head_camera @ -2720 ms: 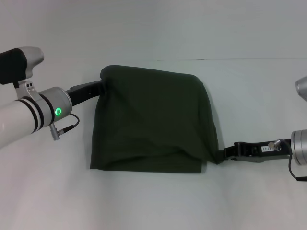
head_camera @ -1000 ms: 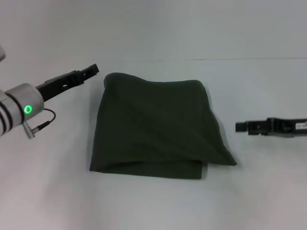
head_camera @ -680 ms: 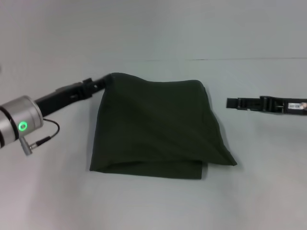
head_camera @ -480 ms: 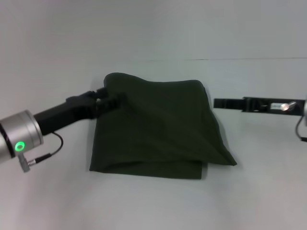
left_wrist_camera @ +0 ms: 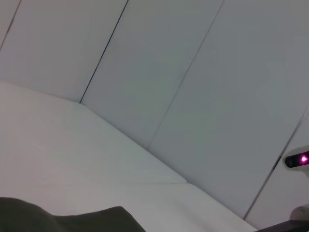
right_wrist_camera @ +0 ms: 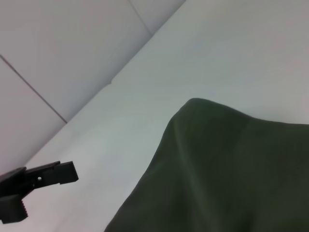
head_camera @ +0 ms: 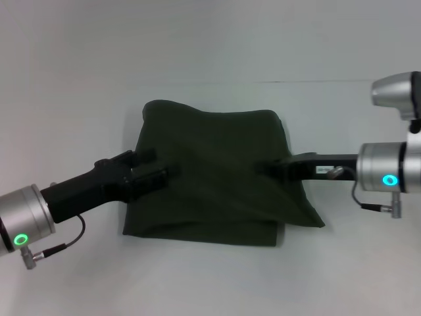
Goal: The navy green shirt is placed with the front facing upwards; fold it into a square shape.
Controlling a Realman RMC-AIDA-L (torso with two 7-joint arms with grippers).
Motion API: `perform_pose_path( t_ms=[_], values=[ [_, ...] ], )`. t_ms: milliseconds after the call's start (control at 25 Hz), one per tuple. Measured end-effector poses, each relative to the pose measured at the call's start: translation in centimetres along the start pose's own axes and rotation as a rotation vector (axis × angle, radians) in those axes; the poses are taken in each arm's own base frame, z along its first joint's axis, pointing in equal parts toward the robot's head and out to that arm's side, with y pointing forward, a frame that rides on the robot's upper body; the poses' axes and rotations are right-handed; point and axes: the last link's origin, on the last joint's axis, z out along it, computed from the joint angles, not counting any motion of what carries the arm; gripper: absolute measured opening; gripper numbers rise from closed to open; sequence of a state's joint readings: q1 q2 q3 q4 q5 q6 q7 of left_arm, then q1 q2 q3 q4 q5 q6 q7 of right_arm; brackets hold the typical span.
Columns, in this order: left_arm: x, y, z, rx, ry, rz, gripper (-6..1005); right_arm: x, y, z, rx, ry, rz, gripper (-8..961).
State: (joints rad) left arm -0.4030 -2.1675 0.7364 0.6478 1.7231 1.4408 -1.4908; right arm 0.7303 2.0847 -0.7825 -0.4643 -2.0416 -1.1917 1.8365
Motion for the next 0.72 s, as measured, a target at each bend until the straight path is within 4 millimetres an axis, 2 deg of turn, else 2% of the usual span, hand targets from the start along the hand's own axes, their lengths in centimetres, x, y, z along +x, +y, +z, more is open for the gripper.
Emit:
perform_pose_path(
  t_ms=[240,440,720],
  values=[
    [-0.6,0.2,0.1,-0.006,-0.002,-0.008,829,-0.1,0.9,2.3,-0.004,0.04,-0.042,-2],
    [-0.7,0.2,0.1,-0.012,-0.001,-0.004,829,-0.4,0.7,3.3,0.043,0.053,-0.066,-2],
    [-0.9,0.3,0.3,-0.014,-0.005,-0.014,828,-1.0,-0.5,3.7,0.15,0.045,-0.094,-2]
  ],
)
